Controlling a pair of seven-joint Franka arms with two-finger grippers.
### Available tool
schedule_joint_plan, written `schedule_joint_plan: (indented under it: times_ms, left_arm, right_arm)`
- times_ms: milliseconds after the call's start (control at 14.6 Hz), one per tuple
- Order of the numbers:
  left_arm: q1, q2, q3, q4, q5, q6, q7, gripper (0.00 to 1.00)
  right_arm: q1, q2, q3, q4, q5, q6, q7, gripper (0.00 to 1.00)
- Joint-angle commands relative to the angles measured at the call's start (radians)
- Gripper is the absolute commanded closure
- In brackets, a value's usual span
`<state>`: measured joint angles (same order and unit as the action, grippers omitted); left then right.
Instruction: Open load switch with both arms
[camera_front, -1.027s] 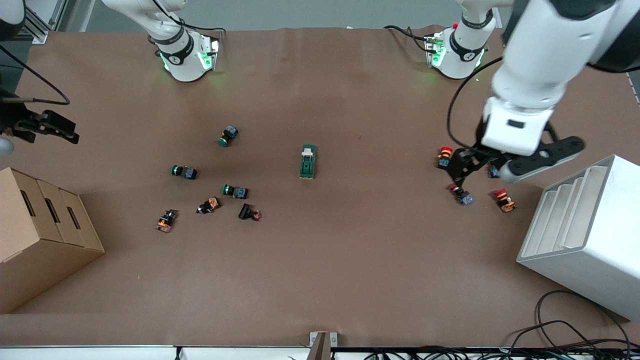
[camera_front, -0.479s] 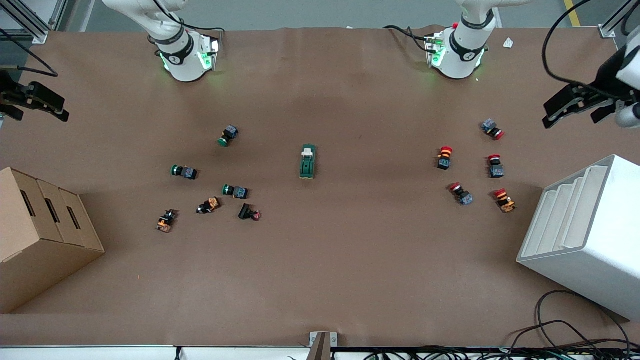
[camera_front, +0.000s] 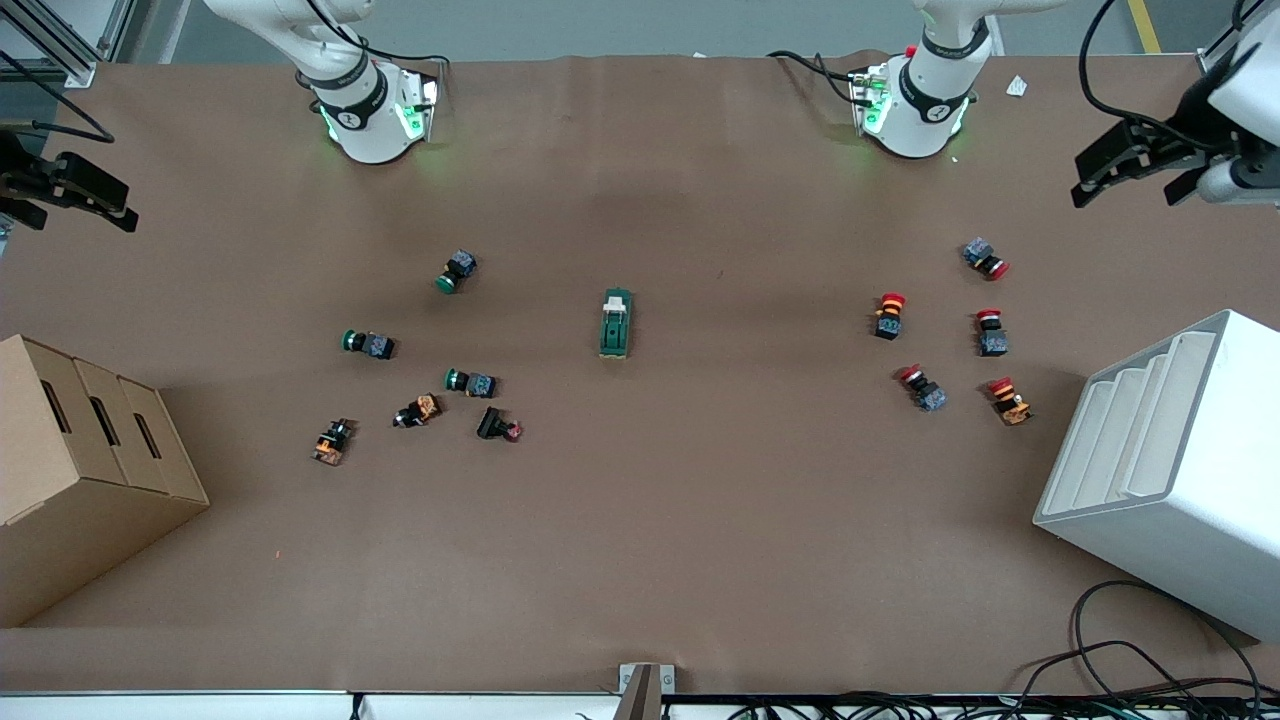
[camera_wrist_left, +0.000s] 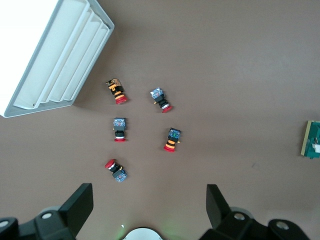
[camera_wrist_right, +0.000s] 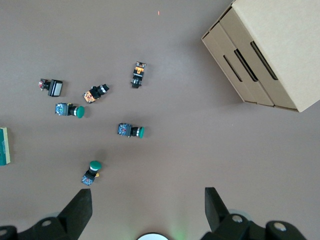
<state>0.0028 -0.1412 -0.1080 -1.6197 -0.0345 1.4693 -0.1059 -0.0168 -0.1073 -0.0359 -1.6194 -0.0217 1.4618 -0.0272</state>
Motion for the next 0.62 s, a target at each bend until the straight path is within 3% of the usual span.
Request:
schedule_joint_plan:
  times_ms: [0, 548]
  left_arm:
    - [-0.021, -0.029, 0.018, -0.023, -0.012, 0.0, 0.028, 0.0]
    - [-0.012, -0.001, 0.022, 0.021, 0.002, 0.0, 0.055, 0.0]
  right_arm:
    - [-0.008, -0.037, 0.002, -0.03, 0.012, -0.005, -0.008, 0.0]
    - [-0.009, -0.043, -0.004, 0.05, 0.02, -0.103, -0.019, 0.0]
